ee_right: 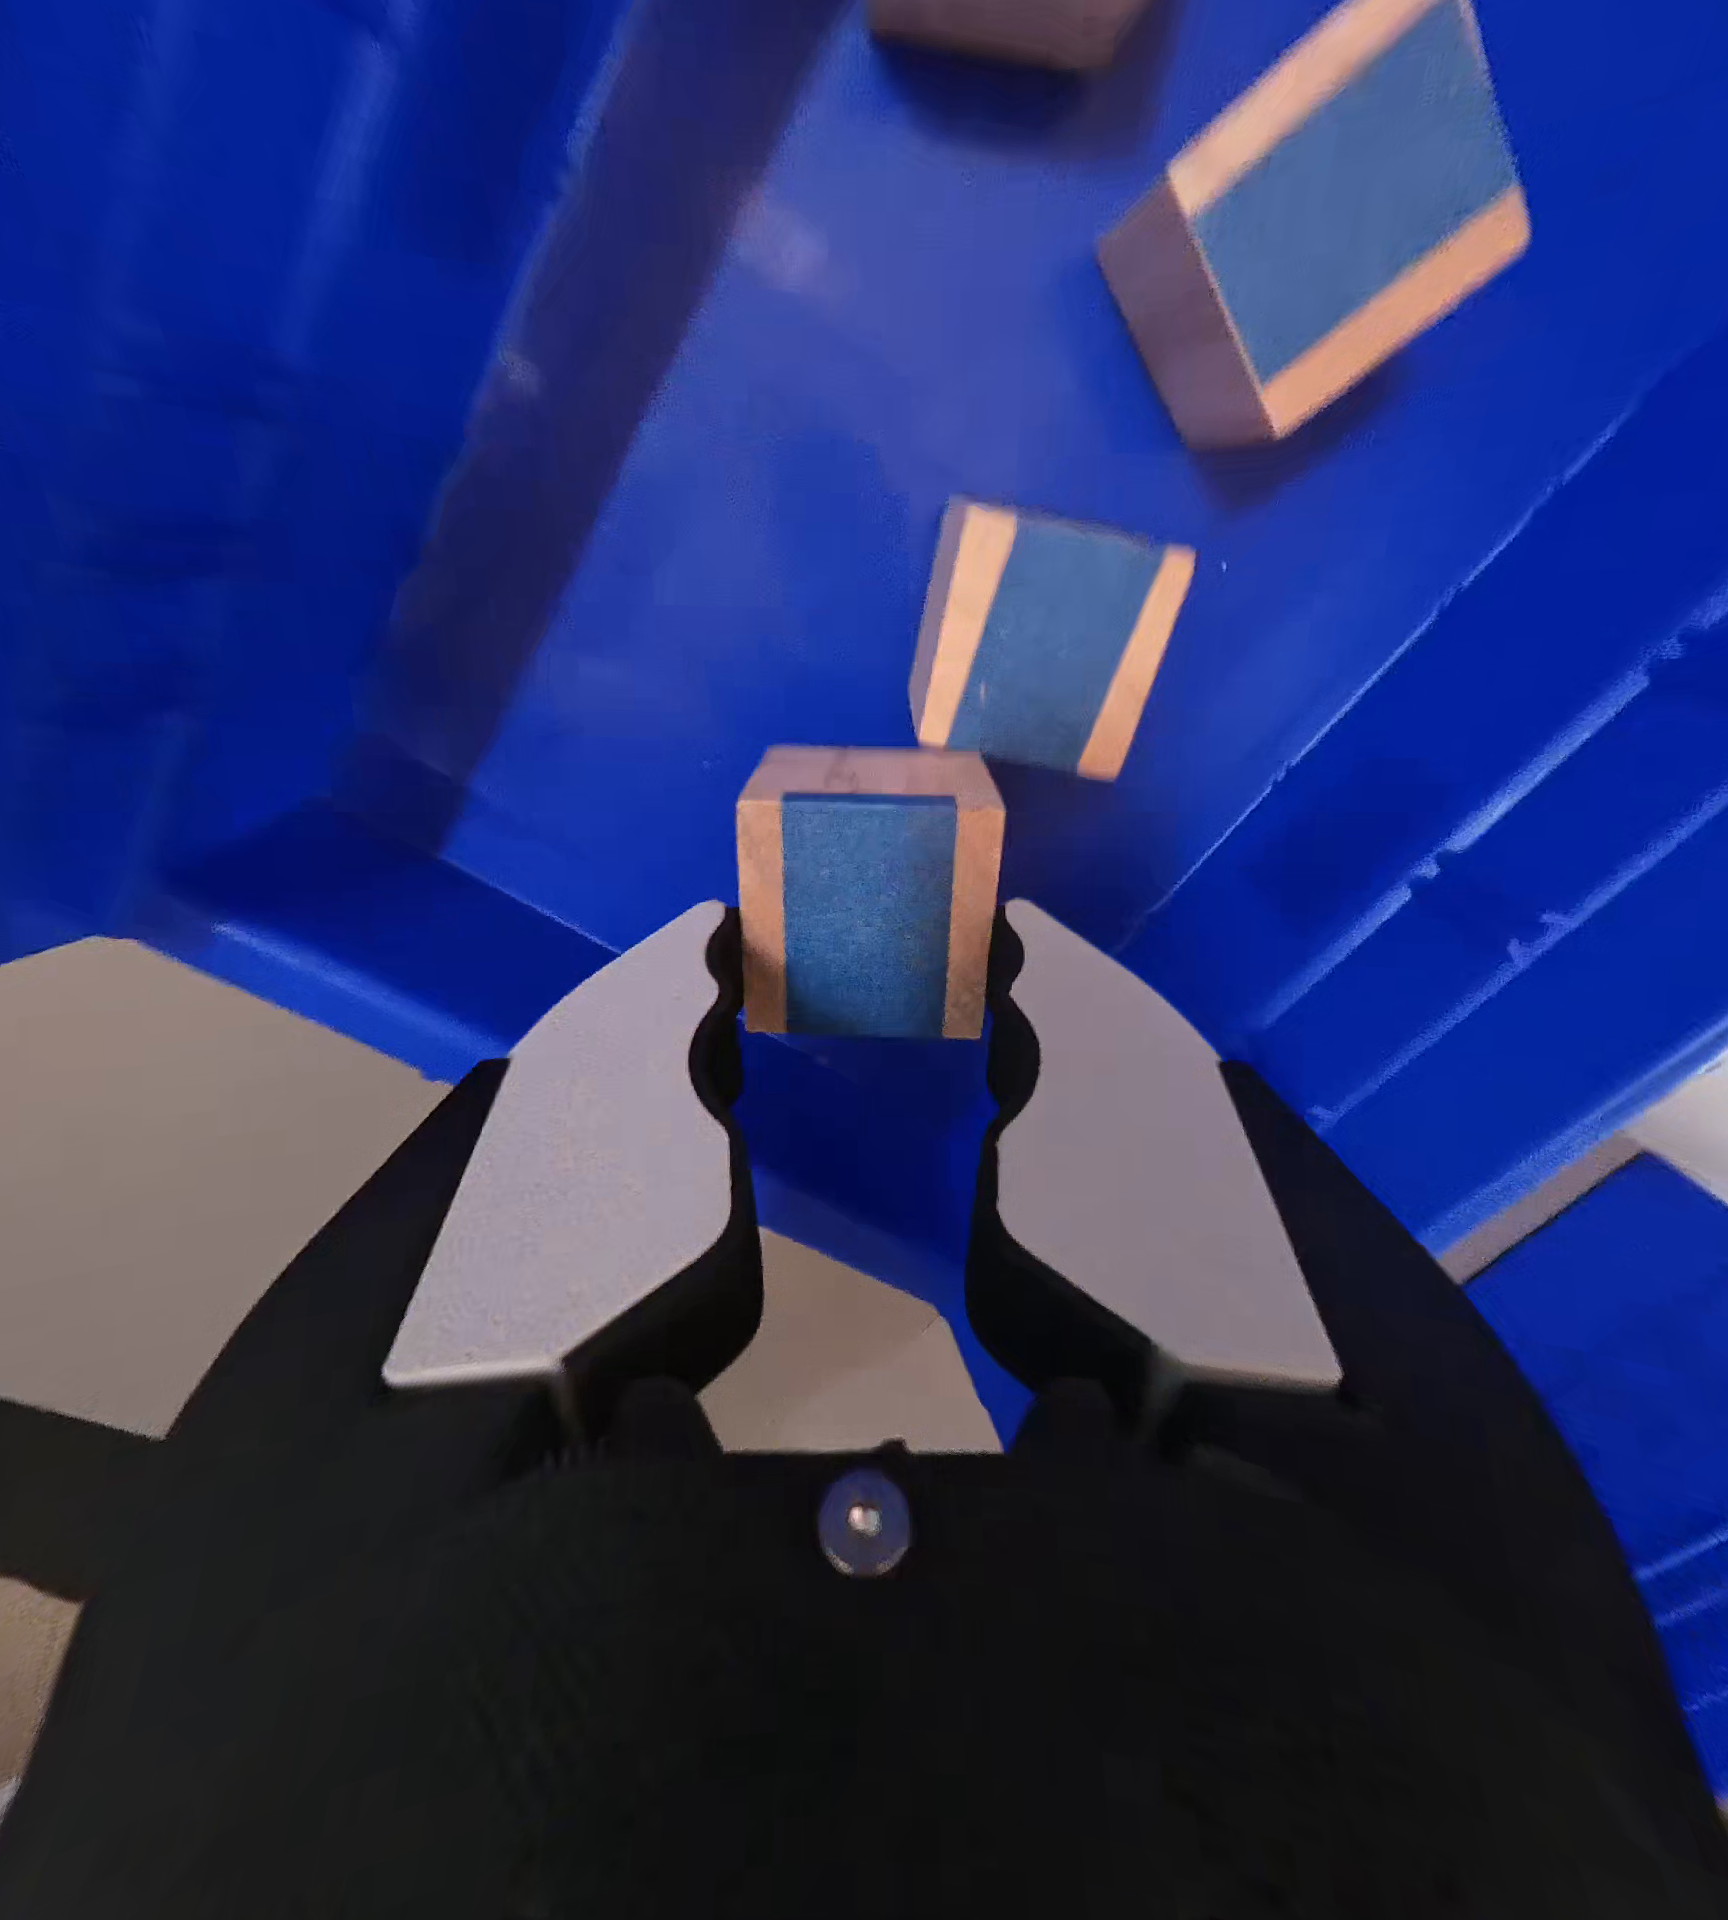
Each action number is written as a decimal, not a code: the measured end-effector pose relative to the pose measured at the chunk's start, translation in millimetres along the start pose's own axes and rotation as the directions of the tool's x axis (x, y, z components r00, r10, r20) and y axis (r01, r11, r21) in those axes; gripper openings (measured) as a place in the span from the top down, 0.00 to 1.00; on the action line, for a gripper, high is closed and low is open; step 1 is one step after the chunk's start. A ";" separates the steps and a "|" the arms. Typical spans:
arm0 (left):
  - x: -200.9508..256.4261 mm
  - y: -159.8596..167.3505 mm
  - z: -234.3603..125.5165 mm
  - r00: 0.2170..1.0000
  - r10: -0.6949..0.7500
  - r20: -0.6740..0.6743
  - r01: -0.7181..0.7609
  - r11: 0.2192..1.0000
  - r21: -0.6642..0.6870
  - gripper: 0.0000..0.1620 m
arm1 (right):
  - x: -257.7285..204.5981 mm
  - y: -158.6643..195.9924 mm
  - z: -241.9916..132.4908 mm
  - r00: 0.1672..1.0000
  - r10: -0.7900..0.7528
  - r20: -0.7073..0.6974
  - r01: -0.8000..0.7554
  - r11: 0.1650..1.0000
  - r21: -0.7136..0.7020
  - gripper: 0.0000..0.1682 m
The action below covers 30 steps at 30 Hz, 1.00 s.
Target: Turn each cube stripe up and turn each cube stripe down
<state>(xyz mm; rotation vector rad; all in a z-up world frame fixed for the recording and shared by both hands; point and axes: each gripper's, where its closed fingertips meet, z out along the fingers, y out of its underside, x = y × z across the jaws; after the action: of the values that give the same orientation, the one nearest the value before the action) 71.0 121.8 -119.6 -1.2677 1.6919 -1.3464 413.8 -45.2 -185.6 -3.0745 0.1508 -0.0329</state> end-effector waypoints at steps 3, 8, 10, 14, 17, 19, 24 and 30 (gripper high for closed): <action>-1.0 0.0 -0.4 1.000 -0.011 -0.001 0.011 1.000 0.006 0.61 | 5.0 5.6 7.4 0.999 0.048 -0.006 -0.048 0.999 0.004 0.73; -0.1 0.7 0.2 1.000 -0.007 -0.004 0.007 1.000 0.002 0.61 | 8.3 16.6 12.9 0.996 0.081 -0.025 -0.082 0.996 -0.044 0.73; 0.7 1.2 0.6 1.000 -0.005 -0.006 0.005 1.000 -0.001 0.61 | 5.6 16.3 17.0 0.996 0.087 -0.010 -0.088 0.995 -0.045 0.73; 0.8 1.6 0.6 1.000 -0.003 -0.005 0.003 1.000 -0.003 0.61 | 4.5 20.8 28.8 0.995 0.100 -0.012 -0.100 0.992 -0.072 0.73; 1.0 0.9 -0.2 1.000 -0.004 -0.007 0.004 1.000 0.004 0.61 | 1.6 22.0 35.3 0.993 0.114 0.010 -0.113 0.991 -0.068 0.73; 0.6 0.3 -0.5 1.000 -0.009 -0.006 0.009 1.000 0.008 0.61 | 1.5 22.5 35.5 0.993 0.116 0.012 -0.115 0.991 -0.061 0.73; 1.5 1.3 0.3 1.000 -0.009 -0.011 0.009 1.000 0.002 0.62 | 0.8 25.6 36.4 0.992 0.124 0.010 -0.123 0.990 -0.065 0.73; 0.6 -0.7 -3.8 1.000 -0.004 0.000 0.004 1.000 0.006 0.61 | 5.2 28.7 21.0 0.995 0.080 -0.064 -0.084 0.994 -0.064 0.61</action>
<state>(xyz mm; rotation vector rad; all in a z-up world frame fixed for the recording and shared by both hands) 67.7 122.6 -117.7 -1.2678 1.6852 -1.3526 416.6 -72.9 -208.3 -3.1314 0.2870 -0.1201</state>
